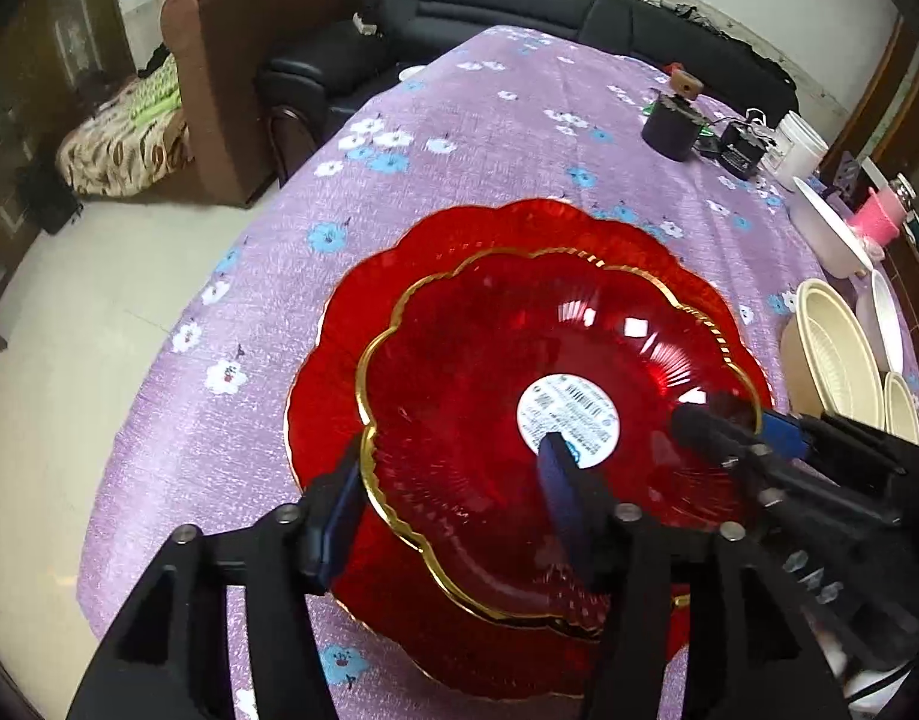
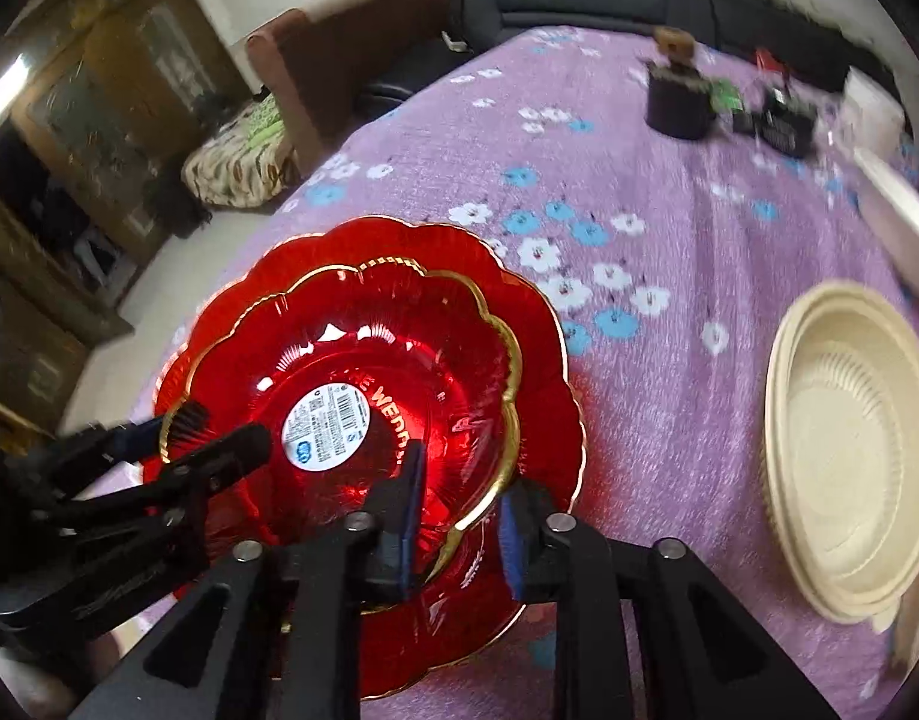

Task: Organize plates and bowls
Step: 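Carry the small red plate onto the large red plate and release, then move the left tool toward the beige plastic bowl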

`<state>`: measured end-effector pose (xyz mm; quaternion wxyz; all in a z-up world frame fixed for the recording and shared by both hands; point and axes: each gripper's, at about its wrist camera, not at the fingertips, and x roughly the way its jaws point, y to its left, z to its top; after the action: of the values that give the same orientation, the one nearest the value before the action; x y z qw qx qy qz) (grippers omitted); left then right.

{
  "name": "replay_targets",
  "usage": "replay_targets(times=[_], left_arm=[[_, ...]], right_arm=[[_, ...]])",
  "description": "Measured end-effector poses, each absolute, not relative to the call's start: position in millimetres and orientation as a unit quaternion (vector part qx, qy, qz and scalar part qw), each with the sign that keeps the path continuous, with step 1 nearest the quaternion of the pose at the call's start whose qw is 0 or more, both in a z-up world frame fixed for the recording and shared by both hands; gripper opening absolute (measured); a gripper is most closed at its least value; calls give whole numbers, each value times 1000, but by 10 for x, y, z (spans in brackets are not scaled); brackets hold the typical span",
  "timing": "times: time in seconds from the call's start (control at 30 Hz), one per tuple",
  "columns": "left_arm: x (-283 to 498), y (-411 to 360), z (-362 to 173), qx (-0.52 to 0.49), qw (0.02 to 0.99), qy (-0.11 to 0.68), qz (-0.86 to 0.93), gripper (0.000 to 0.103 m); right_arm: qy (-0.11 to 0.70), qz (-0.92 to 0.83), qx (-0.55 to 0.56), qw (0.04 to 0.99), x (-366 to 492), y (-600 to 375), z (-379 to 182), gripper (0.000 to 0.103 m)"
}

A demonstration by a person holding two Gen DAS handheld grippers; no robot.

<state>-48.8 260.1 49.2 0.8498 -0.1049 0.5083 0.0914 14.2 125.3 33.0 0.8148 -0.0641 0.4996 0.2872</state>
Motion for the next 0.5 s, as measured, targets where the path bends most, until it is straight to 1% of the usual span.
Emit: replay_targets(times=[0.03, 0.1, 0.13, 0.2, 0.27, 0.33, 0.4, 0.5], left_arm=[[-505, 2590, 517, -99, 852, 505, 95, 61], [-558, 2576, 606, -83, 861, 488, 113, 67], [-580, 2578, 632, -78, 864, 483, 119, 68], [-629, 2590, 699, -63, 868, 473, 136, 70], [-681, 2624, 769, -66, 873, 462, 143, 70], [-744, 2684, 835, -88, 877, 453, 136, 70], [-797, 2721, 893, -110, 880, 445, 128, 71], [-880, 2717, 972, -140, 884, 429, 121, 74]], right_arm=[[491, 286, -78, 819, 107, 1283, 336, 33], [468, 282, -112, 830, 28, 1366, 351, 46], [459, 279, -125, 835, -8, 1386, 362, 48], [429, 272, -154, 848, -92, 1423, 399, 51], [408, 274, -153, 857, -125, 1385, 475, 51], [397, 279, -122, 866, -119, 1262, 592, 51], [391, 278, -89, 873, -85, 1099, 686, 57], [377, 263, -33, 887, -35, 686, 816, 60]])
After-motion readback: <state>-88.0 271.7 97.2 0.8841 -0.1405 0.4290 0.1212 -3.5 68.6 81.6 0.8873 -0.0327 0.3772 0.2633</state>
